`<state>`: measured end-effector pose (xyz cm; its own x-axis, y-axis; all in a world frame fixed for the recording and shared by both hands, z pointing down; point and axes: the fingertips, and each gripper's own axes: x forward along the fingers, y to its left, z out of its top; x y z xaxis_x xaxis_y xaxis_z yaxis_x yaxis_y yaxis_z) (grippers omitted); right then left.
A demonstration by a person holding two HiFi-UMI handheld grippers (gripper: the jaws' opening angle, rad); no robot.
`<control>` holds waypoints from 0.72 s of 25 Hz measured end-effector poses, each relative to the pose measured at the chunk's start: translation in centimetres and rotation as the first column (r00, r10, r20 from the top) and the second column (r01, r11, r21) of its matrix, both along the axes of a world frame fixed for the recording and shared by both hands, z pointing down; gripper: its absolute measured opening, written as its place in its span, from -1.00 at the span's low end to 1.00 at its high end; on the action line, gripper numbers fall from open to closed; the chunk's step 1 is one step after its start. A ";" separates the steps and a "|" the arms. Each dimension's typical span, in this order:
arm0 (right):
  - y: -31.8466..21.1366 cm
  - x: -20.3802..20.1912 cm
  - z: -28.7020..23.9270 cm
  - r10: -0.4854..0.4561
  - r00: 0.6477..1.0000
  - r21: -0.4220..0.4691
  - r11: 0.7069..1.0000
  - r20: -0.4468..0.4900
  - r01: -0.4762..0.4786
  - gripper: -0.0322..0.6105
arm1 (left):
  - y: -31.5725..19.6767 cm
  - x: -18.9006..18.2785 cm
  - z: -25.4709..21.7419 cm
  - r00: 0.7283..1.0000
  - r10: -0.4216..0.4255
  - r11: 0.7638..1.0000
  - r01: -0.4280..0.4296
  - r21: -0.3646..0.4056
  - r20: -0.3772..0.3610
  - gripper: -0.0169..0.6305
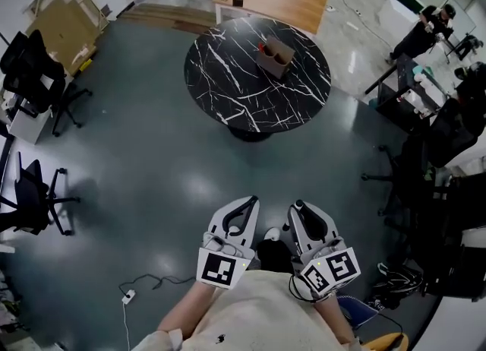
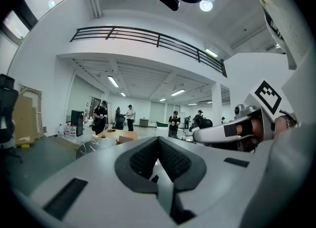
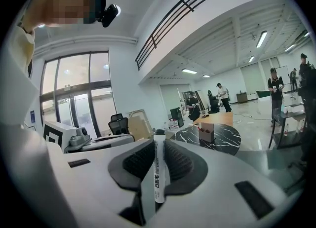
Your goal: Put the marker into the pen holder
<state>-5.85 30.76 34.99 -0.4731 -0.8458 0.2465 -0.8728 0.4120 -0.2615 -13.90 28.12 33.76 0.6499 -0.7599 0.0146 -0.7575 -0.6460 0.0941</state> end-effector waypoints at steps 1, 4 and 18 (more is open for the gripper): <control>-0.7 0.0 0.1 -0.003 1.000 -0.001 1.000 0.000 0.003 -0.66 | -0.6 0.0 0.2 1.000 0.001 1.000 -0.001 0.000 0.013 -0.91; -2.8 0.5 0.6 -0.012 1.000 -0.012 1.000 0.003 0.012 -0.66 | -2.5 0.5 0.8 0.996 0.020 0.999 -0.022 0.025 0.089 -0.91; -19.5 10.7 2.1 -0.102 0.993 -0.022 0.994 0.064 0.104 -0.66 | -18.6 10.4 0.9 0.992 -0.121 0.992 0.122 -0.023 0.045 -0.91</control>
